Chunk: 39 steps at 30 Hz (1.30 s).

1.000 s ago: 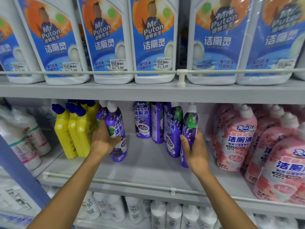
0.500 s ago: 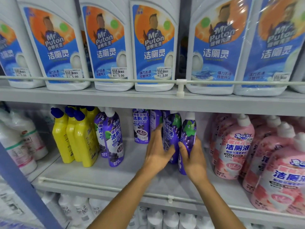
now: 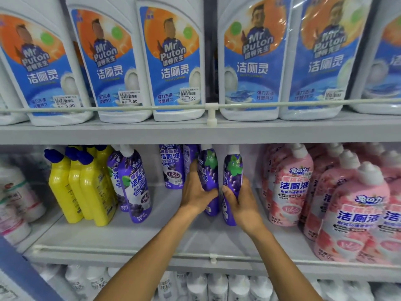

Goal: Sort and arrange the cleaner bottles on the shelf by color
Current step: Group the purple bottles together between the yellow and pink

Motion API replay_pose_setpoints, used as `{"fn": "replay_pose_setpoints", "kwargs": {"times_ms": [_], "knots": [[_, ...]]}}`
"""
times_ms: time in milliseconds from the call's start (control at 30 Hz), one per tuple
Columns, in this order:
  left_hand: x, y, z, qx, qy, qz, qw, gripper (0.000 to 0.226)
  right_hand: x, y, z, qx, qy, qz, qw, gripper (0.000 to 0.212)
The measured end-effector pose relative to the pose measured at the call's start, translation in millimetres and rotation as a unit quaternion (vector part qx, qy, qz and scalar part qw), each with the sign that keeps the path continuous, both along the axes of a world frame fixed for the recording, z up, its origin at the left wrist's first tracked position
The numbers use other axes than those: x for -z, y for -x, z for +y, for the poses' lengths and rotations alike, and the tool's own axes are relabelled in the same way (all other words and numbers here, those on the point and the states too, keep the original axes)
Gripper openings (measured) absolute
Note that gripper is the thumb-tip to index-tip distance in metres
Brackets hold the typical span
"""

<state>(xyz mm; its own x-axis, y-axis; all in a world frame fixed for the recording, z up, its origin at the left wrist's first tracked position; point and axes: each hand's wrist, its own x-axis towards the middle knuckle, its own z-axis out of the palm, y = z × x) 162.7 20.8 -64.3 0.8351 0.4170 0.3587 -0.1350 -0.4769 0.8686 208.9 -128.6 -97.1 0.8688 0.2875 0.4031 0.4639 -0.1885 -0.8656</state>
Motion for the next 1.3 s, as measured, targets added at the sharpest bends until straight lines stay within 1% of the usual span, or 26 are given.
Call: {"fn": "replay_pose_setpoints", "kwargs": {"times_ms": [100, 200, 333, 367, 500, 600, 667, 733, 767, 867, 967, 1167, 1300], "knots": [[10.5, 29.1, 14.2, -0.024, 0.025, 0.018, 0.999, 0.101, 1.5, 6.8, -4.2, -0.004, -0.003, -0.003, 1.0, 0.061], [22.7, 66.5, 32.6, -0.071, 0.031, -0.005, 0.997, 0.103, 5.7, 16.4, -5.6, 0.004, -0.006, -0.019, 1.0, 0.063], [30.1, 101.9, 55.2, -0.136, 0.095, -0.069, 0.984, 0.089, 10.7, 24.3, 4.0, -0.003, -0.007, -0.013, 1.0, 0.059], [31.2, 107.6, 59.8, -0.156, 0.097, -0.075, 0.98, 0.088, 10.8, 25.5, 7.9, -0.009, -0.007, -0.016, 1.0, 0.06], [29.2, 128.4, 75.6, -0.21, 0.062, -0.065, 0.974, 0.092, 7.3, 30.9, 29.2, -0.04, -0.016, -0.017, 0.999, 0.054], [21.9, 139.3, 83.3, -0.254, -0.011, -0.051, 0.966, 0.097, 5.0, 38.0, 51.1, -0.066, -0.016, -0.009, 0.998, 0.054], [18.8, 144.8, 90.4, -0.271, -0.04, -0.059, 0.96, 0.099, 2.4, 42.7, 70.3, -0.087, -0.023, 0.006, 0.996, 0.051], [18.0, 148.8, 97.6, -0.282, -0.049, -0.063, 0.956, 0.097, 0.0, 46.0, 92.8, -0.109, -0.024, 0.015, 0.994, 0.043], [18.2, 149.6, 100.2, -0.288, -0.05, -0.061, 0.954, 0.096, -1.0, 47.2, 105.0, -0.117, -0.023, 0.017, 0.993, 0.043], [18.2, 150.4, 104.9, -0.304, -0.06, -0.056, 0.949, 0.099, -6.8, 52.5, 138.9, -0.138, -0.024, 0.022, 0.99, 0.051], [20.2, 150.7, 114.2, -0.313, -0.094, -0.042, 0.944, 0.107, -8.0, 57.7, 168.5, -0.155, -0.017, 0.031, 0.987, 0.051], [24.8, 145.0, 138.1, -0.362, -0.123, -0.027, 0.924, 0.11, -3.3, 68.9, 209.8, -0.132, -0.008, 0.042, 0.99, 0.049], [29.9, 139.3, 144.8, -0.383, -0.122, -0.03, 0.915, 0.101, -6.7, 69.6, 217.6, -0.133, -0.012, 0.053, 0.99, 0.049]]}}
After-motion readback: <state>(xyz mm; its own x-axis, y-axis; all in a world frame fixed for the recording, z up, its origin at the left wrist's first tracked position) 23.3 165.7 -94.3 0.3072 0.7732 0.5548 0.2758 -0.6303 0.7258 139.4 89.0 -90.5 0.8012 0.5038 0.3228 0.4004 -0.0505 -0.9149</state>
